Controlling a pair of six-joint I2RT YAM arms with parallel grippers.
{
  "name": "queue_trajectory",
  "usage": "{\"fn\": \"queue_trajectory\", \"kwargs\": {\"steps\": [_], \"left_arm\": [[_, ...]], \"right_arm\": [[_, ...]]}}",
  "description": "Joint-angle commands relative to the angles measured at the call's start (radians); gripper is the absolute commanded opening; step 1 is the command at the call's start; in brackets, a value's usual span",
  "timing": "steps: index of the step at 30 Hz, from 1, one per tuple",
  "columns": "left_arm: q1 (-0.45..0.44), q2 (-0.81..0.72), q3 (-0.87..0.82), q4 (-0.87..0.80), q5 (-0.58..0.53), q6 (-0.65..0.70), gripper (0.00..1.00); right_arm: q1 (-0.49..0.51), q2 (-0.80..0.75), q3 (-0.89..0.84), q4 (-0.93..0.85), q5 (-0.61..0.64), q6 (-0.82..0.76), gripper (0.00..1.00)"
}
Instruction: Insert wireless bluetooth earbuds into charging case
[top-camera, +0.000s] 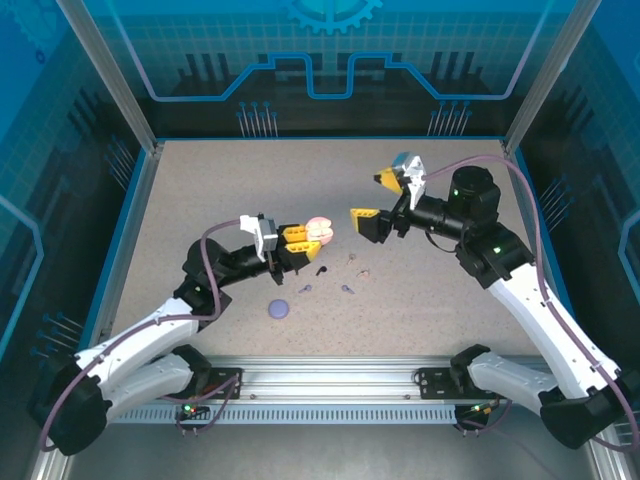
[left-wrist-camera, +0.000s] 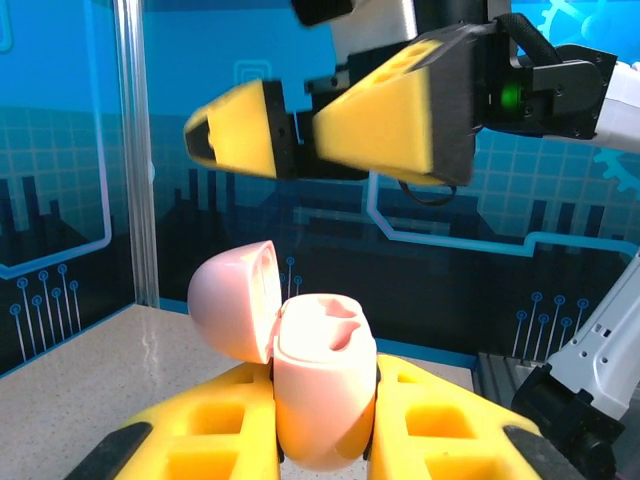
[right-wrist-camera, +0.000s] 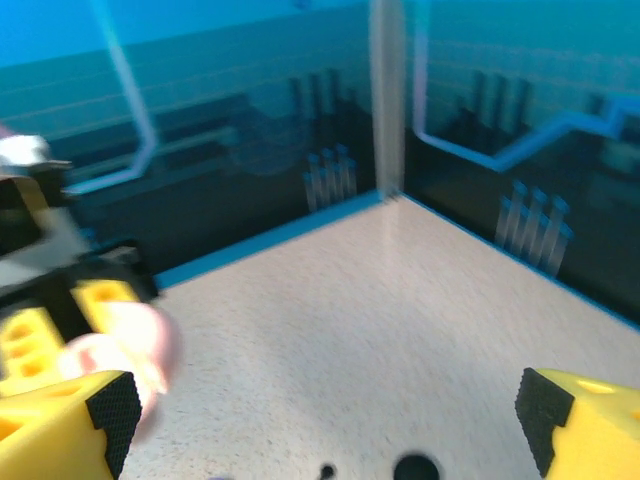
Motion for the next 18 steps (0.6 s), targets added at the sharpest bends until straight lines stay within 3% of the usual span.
{"fn": "queue_trajectory", "kwargs": {"steps": [1,8,12,18], "left_arm": [[-0.006,-0.037,-0.012,0.004,-0.018,0.032,0.02],[-0.008,-0.062,-0.010,-0.010,-0.017,0.031,0.02],[-0.010,-0.063,-0.010,-0.021,-0.021,0.036,0.02],[-0.011,-0.065,-0.007,-0.029,-0.024,0.033,0.02]], "right_arm": [[-0.028,0.046,-0.025,-0.253,0.251,0.152,0.99],[-0.049,0.236,-0.094,-0.391,0.352,0.306,0.90],[-0.024,0.368,-0.114,-0.355,0.359,0.338,0.87],[0.027,0.581,-0.037,-0.302,0.396,0.364,0.74]]}}
